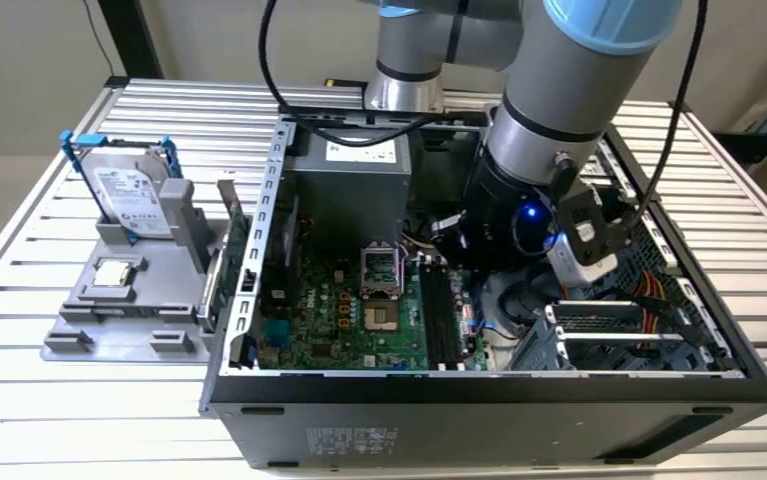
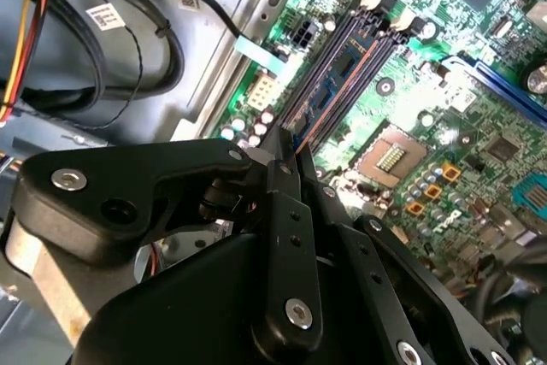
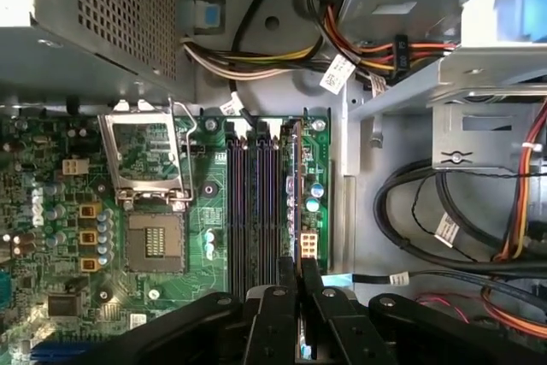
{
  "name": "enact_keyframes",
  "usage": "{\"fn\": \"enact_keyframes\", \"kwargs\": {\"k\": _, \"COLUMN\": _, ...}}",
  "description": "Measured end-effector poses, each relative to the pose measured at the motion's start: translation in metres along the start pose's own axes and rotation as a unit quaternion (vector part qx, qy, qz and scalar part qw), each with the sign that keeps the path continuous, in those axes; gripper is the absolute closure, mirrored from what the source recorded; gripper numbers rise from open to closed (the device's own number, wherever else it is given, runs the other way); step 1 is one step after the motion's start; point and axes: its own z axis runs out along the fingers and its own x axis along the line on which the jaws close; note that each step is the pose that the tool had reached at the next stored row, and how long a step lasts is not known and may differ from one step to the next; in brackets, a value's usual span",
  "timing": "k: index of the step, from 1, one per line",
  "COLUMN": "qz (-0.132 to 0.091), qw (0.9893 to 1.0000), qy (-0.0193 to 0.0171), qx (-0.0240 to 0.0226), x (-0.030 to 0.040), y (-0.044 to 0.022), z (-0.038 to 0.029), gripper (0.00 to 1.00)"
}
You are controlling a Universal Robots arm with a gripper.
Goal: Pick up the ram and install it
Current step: 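Insert the ram into the slot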
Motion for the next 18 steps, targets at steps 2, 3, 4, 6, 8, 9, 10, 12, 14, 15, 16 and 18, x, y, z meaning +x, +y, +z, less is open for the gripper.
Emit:
{"fn": "enact_keyframes", "kwargs": {"k": 2, "qz": 0.0, "qw": 1.0, "qy": 0.0, "qx": 0.0, "x": -0.0001, "y": -0.0003, "z": 0.0035, "gripper": 1.0}}
{"fn": "enact_keyframes", "kwargs": {"k": 3, "qz": 0.0, "qw": 1.0, "qy": 0.0, "qx": 0.0001, "x": -0.0001, "y": -0.0004, "z": 0.0053, "gripper": 1.0}}
{"fn": "enact_keyframes", "kwargs": {"k": 4, "qz": 0.0, "qw": 1.0, "qy": 0.0, "qx": 0.0, "x": 0.0, "y": -0.0006, "z": 0.0071, "gripper": 1.0}}
{"fn": "enact_keyframes", "kwargs": {"k": 6, "qz": 0.0, "qw": 1.0, "qy": 0.0, "qx": 0.0, "x": 0.0002, "y": -0.001, "z": 0.0107, "gripper": 1.0}}
{"fn": "enact_keyframes", "kwargs": {"k": 8, "qz": 0.0, "qw": 1.0, "qy": 0.0, "qx": 0.0001, "x": 0.0003, "y": -0.0013, "z": 0.0143, "gripper": 1.0}}
{"fn": "enact_keyframes", "kwargs": {"k": 9, "qz": 0.0, "qw": 1.0, "qy": 0.0, "qx": 0.0001, "x": 0.0002, "y": -0.0014, "z": 0.0161, "gripper": 1.0}}
{"fn": "enact_keyframes", "kwargs": {"k": 10, "qz": 0.0, "qw": 1.0, "qy": 0.0, "qx": 0.0001, "x": 0.0002, "y": -0.0015, "z": 0.018, "gripper": 1.0}}
{"fn": "enact_keyframes", "kwargs": {"k": 12, "qz": 0.0, "qw": 1.0, "qy": 0.0, "qx": 0.0001, "x": 0.0001, "y": -0.0018, "z": 0.0216, "gripper": 1.0}}
{"fn": "enact_keyframes", "kwargs": {"k": 14, "qz": 0.0, "qw": 1.0, "qy": 0.0, "qx": 0.0001, "x": 0.0003, "y": -0.0021, "z": 0.0247, "gripper": 1.0}}
{"fn": "enact_keyframes", "kwargs": {"k": 15, "qz": 0.0, "qw": 1.0, "qy": 0.0, "qx": 0.0002, "x": 0.0008, "y": -0.0027, "z": 0.0254, "gripper": 1.0}}
{"fn": "enact_keyframes", "kwargs": {"k": 16, "qz": 0.0, "qw": 1.0, "qy": 0.0, "qx": 0.0001, "x": 0.0011, "y": -0.0037, "z": 0.0258, "gripper": 1.0}}
{"fn": "enact_keyframes", "kwargs": {"k": 18, "qz": 0.0, "qw": 1.0, "qy": 0.0, "qx": 0.0001, "x": 0.0013, "y": -0.0074, "z": 0.0262, "gripper": 1.0}}
